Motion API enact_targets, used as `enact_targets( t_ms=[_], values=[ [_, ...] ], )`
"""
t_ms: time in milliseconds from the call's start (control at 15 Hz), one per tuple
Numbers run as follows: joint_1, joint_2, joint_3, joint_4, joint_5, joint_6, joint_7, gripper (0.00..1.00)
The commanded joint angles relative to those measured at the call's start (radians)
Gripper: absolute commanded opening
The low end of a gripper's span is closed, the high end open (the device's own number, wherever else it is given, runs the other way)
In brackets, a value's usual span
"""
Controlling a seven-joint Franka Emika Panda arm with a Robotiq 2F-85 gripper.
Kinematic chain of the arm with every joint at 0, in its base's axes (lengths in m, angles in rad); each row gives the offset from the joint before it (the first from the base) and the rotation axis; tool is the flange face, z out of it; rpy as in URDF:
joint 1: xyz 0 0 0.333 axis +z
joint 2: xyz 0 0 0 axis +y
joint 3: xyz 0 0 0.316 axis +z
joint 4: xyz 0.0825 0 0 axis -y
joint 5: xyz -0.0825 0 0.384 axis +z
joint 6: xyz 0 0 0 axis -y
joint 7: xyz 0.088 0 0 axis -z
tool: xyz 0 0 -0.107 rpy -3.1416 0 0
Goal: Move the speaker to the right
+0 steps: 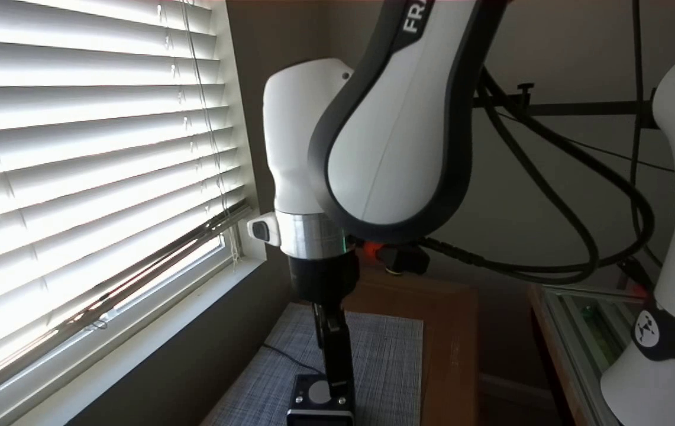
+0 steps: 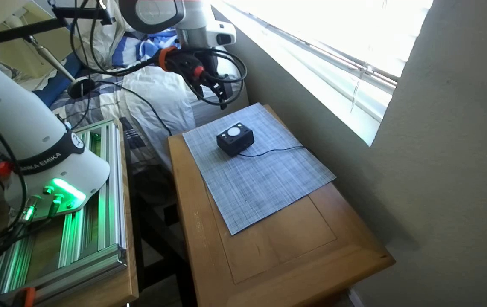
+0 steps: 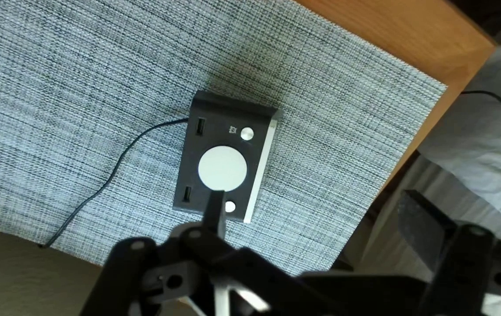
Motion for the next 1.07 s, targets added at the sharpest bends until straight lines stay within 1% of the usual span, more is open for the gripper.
enact_targets(
  t_ms=[0, 133, 400, 600, 1000],
  values=[
    [-0.054, 0.118, 0.034, 0.056, -0.04, 0.063, 0.047, 1.0],
    [-0.074, 0.16, 0.041, 0.08, -0.057, 0.072, 0.06, 1.0],
    [-0.096, 0.23, 0.034, 0.129, -0.122, 0.075, 0.1, 1.0],
    [-0.103, 0.276, 0.03, 0.162, -0.161, 0.073, 0.124, 1.0],
    [-0.11, 0.362, 0.023, 0.219, -0.204, 0.075, 0.145, 1.0]
  ],
)
